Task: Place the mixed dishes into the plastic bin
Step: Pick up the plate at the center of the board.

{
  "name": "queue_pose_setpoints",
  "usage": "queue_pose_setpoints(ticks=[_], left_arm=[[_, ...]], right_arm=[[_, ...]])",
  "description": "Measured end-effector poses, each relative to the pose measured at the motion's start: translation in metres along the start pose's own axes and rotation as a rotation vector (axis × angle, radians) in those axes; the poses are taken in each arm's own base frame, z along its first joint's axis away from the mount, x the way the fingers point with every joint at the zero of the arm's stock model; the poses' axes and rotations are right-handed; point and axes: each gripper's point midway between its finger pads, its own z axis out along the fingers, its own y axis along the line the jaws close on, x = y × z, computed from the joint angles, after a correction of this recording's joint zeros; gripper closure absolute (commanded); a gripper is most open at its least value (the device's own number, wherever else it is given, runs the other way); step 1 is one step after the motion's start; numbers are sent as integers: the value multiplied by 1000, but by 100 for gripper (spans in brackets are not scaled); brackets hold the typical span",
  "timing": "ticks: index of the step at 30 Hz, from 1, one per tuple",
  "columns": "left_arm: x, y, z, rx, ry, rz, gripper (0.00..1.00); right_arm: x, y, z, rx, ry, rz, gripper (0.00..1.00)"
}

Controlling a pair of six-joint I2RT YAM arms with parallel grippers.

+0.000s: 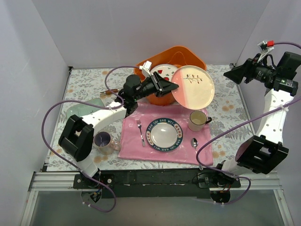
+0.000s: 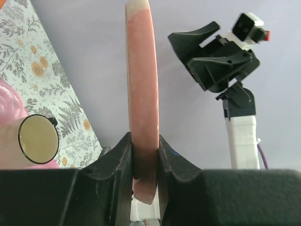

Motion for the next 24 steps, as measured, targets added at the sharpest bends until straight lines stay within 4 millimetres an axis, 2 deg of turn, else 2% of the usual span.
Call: queue_pose_setpoints(ticks=[6, 13, 17, 22, 24], left_arm=[[-5, -11, -23, 42, -2, 41, 100], [-6, -14, -28, 71, 17, 55, 100], [-6, -16, -29, 84, 20, 60, 100], [-8, -16, -31, 92, 14, 60, 100], [-8, -14, -32, 90, 13, 57, 100]], right_arm=[[18, 10, 12, -45, 14, 127, 25], [40, 46, 42, -127, 75, 204, 24], [57, 60, 52, -148, 105, 287, 23], [75, 65, 63, -137, 143, 388, 24], [78, 65, 64, -128, 149, 431, 30]])
